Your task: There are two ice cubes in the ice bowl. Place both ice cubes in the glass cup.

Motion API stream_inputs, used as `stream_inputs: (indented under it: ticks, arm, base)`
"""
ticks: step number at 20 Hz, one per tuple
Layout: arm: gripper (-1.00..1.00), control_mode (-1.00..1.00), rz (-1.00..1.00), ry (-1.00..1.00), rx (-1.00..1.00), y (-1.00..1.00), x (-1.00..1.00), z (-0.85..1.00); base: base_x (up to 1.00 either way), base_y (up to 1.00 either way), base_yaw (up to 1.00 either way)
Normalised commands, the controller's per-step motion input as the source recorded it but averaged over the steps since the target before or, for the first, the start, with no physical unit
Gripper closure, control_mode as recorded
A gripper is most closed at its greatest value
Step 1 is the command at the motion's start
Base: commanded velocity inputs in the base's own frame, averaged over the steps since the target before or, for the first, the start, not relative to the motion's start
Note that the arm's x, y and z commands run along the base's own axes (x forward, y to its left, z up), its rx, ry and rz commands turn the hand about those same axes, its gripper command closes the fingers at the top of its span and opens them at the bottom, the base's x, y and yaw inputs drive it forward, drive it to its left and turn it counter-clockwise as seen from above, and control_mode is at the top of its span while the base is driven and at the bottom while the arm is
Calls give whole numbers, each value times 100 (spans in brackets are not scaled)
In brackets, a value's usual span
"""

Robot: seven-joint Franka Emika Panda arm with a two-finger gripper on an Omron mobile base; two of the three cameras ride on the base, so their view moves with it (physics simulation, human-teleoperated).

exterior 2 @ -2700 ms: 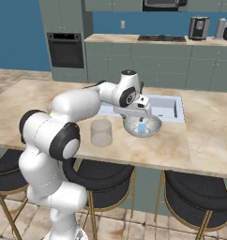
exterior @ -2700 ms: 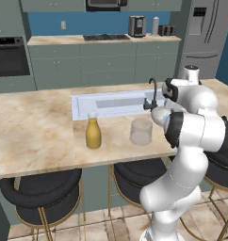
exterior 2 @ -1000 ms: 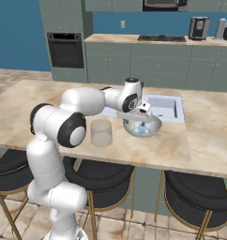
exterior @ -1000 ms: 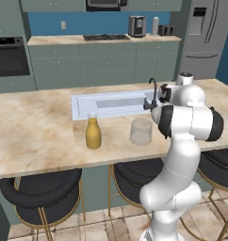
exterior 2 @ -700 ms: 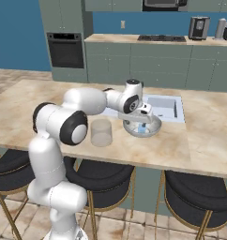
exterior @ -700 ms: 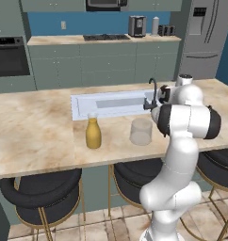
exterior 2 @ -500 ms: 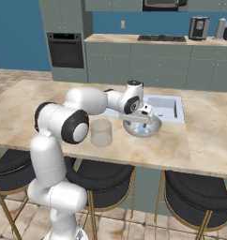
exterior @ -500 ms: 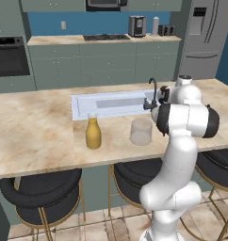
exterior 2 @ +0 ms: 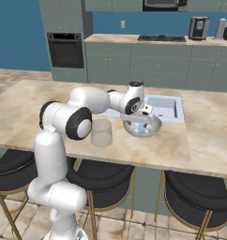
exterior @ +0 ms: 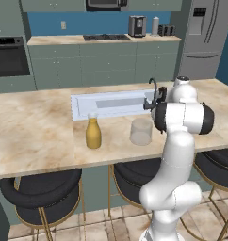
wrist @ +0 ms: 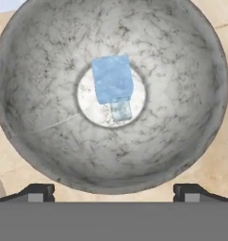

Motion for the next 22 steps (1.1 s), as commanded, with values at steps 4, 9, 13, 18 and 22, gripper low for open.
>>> stream_inputs:
  ticks: [4, 9, 13, 18, 22]
  arm:
    - [-100, -100, 0, 0, 1, 0, 14, -16]
    - [-100, -100, 0, 0, 0, 0, 7, -17]
    - [-100, -100, 0, 0, 0, 0, 10, -15]
    - [-100, -100, 0, -3, 0, 0, 19, -11]
    - [-100, -100, 0, -1, 0, -2, 15, -9]
  base:
    - [0, 0, 0]
    - [0, 0, 0]
    - [0, 0, 0]
    - [0, 0, 0]
    - [0, 0, 0]
